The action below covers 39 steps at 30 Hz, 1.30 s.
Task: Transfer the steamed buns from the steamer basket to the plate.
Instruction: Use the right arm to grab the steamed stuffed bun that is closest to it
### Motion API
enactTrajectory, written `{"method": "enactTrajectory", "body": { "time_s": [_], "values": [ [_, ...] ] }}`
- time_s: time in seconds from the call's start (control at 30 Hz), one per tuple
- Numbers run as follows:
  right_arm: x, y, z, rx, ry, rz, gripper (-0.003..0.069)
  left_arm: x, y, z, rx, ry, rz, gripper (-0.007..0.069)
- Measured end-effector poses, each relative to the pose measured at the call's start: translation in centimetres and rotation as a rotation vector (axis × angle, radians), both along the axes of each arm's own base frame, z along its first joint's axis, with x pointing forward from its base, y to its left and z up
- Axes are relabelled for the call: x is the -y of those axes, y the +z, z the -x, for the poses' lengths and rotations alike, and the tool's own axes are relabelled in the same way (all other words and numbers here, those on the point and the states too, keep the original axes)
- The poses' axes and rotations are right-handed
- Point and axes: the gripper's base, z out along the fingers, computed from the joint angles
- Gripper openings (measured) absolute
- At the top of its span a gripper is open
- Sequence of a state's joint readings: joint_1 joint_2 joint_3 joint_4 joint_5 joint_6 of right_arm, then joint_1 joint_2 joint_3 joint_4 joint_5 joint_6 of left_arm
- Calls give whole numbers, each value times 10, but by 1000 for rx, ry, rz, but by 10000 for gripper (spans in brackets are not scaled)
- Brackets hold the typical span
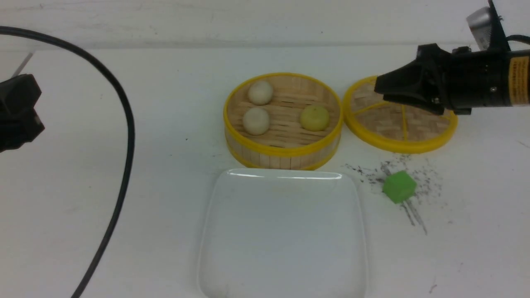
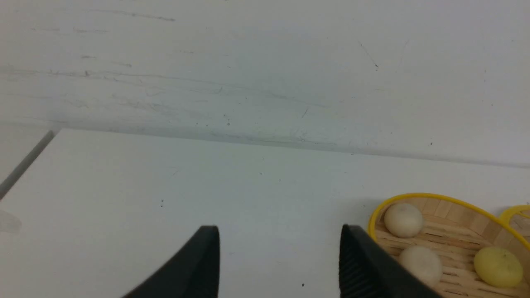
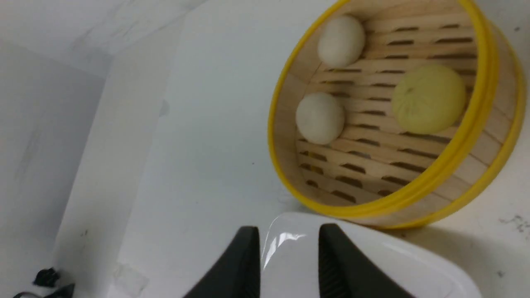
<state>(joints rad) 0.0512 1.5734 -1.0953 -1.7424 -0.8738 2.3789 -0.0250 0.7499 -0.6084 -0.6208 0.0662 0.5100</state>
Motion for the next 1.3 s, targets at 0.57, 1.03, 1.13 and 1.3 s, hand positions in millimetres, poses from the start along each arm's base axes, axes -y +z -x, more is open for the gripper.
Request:
{"method": "enactTrajectory", "body": {
  "time_s": [0.57,1.03,1.13,1.3],
  "values": [
    [12,-7,-9,184,-55,189,243,0,0,0,0,0,2,409],
    [40,-5,-30,490,-191,638,243,0,0,0,5,4,3,409],
    [35,5,-31,533,-147,609,243,-1,1,0,10,8,3,409],
    [21,36,-32,585,-74,471,243,-1,1,0,14,10,3,409]
  ]
}}
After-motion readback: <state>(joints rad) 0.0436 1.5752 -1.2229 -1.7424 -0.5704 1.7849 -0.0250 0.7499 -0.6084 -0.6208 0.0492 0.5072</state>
